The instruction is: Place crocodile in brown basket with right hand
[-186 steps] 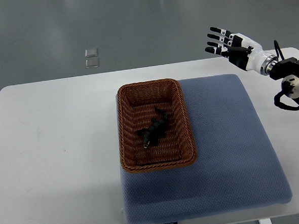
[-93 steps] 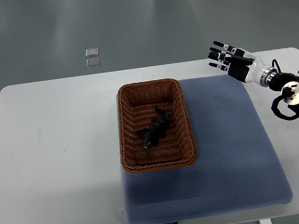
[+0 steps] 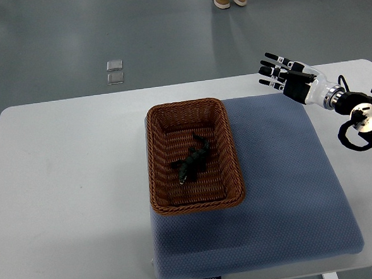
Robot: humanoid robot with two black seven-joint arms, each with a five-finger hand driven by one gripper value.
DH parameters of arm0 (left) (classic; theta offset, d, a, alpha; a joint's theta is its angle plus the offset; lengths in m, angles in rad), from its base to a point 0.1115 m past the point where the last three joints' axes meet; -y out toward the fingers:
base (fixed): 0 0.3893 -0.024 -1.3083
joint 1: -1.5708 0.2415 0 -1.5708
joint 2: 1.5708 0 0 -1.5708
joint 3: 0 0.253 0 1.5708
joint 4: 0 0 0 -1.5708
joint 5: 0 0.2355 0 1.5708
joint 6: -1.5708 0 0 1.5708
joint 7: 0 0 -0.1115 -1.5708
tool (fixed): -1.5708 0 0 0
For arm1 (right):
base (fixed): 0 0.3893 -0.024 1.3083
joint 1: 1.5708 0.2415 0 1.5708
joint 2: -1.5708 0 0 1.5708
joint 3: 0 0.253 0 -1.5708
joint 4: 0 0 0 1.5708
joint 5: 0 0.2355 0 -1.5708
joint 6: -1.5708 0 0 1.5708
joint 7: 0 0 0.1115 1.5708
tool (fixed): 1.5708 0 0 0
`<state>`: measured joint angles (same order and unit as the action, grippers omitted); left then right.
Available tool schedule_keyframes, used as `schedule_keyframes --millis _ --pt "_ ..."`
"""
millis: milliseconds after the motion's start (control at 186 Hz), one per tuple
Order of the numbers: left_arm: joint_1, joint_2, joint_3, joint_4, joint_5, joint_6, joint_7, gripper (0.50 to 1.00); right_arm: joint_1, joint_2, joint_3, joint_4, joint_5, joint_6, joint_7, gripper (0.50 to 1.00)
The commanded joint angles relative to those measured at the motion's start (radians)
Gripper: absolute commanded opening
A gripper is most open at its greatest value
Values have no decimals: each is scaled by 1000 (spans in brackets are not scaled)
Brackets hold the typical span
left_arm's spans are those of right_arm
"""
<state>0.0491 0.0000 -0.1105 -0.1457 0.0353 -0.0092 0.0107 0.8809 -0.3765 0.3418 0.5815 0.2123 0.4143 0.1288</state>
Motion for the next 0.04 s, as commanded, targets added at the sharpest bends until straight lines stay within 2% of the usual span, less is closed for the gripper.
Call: schedule_keyframes --millis 0,32 --pt "0 0 0 0 0 0 0 1000 0 4 0 3 2 0 0 932" --pt "0 0 0 0 0 0 0 1000 0 4 0 3 2 -5 0 932"
